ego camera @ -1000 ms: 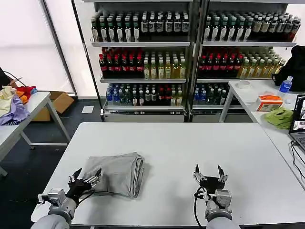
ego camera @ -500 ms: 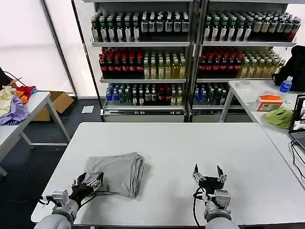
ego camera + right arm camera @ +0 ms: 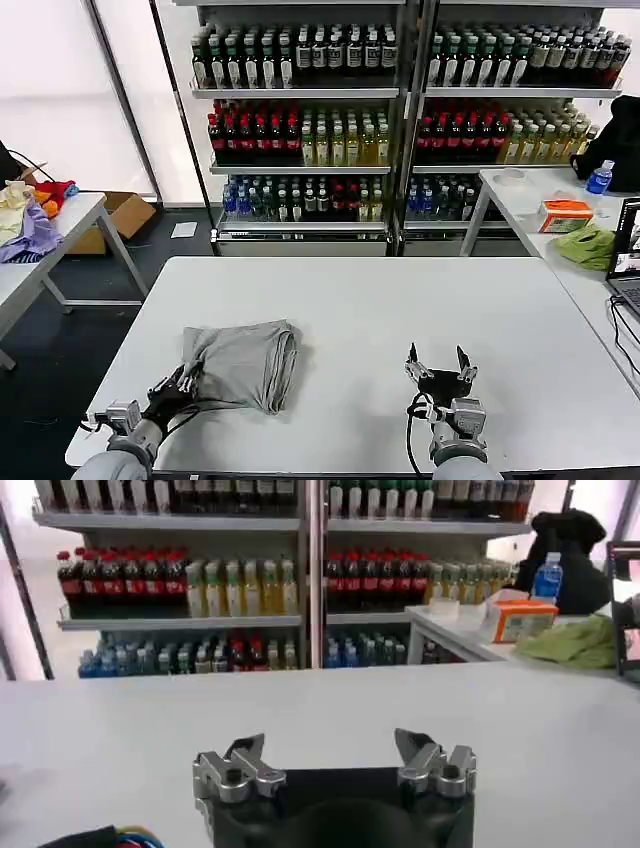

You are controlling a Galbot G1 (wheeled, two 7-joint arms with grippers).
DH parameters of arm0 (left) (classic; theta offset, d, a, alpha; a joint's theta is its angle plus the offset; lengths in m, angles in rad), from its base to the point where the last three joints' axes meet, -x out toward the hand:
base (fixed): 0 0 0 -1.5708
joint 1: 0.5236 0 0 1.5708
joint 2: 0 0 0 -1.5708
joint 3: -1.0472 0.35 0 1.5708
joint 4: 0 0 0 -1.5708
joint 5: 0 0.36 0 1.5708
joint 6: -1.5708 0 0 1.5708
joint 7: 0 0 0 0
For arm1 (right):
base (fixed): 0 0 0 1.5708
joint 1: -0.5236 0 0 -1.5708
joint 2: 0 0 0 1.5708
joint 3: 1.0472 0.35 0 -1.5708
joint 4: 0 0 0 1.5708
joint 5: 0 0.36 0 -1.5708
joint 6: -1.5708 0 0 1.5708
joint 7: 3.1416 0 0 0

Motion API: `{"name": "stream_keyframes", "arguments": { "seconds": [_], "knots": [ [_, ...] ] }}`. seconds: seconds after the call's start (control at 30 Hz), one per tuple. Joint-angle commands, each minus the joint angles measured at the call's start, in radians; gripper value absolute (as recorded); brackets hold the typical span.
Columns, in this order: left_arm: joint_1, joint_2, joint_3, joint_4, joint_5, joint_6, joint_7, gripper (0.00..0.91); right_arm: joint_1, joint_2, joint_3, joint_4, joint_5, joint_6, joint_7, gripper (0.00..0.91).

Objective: Fold and organize the clothes.

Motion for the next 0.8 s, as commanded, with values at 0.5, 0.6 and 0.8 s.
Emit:
{"name": "stream_keyframes", "arguments": {
  "seconds": [0.5, 0.6, 0.8],
  "knots": [
    [0.033, 0.123, -0.48, -0.074, -0.05, -0.015, -0.103, 0.0, 0.018, -0.021, -0.015, 0.001, 0.009, -0.001, 0.005, 0.907],
    [0.033, 0.127, -0.513, -0.096, -0.017, -0.029, -0.103, 0.0, 0.027, -0.022, -0.02, -0.001, 0.01, -0.004, 0.006, 0.907],
    [0.038, 0.111, -0.52, -0.218, 0.065, -0.049, -0.089, 0.0, 0.041, -0.022, -0.023, -0.006, 0.012, -0.008, 0.008, 0.907]
  ]
}}
